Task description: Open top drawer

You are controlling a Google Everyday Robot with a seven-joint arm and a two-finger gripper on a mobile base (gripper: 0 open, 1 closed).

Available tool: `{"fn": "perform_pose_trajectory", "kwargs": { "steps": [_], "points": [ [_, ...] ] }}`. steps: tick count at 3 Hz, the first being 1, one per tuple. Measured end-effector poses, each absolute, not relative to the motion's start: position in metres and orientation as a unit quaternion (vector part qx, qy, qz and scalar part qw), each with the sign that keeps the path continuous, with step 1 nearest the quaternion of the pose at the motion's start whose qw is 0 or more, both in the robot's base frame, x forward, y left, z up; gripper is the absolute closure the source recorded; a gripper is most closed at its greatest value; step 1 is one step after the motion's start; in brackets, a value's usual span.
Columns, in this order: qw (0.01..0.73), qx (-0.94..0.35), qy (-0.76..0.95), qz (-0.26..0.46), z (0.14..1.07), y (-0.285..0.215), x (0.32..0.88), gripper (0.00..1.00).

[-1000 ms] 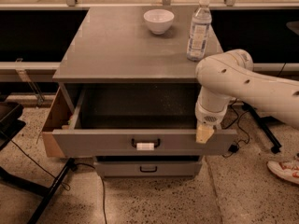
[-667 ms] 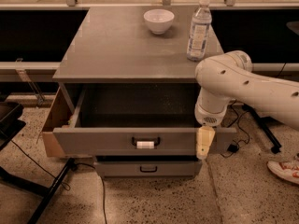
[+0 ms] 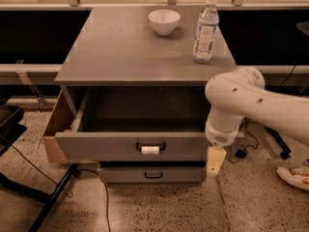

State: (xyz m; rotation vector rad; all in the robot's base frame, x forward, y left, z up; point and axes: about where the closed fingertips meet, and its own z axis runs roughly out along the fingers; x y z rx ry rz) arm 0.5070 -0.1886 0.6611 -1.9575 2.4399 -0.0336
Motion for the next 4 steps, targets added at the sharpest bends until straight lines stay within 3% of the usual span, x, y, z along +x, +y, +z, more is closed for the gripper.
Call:
{"fn": "perform_pose_trajectory", "kwargs": {
  "steps": [3,4],
  "points": [
    [-0.019,-0.62,0.785,-0.003,0.653,-0.195,0.464,0.88],
    [-0.026,-0.607,0.794,0.0,0.657,-0.198,0.444,1.0]
  ]
}}
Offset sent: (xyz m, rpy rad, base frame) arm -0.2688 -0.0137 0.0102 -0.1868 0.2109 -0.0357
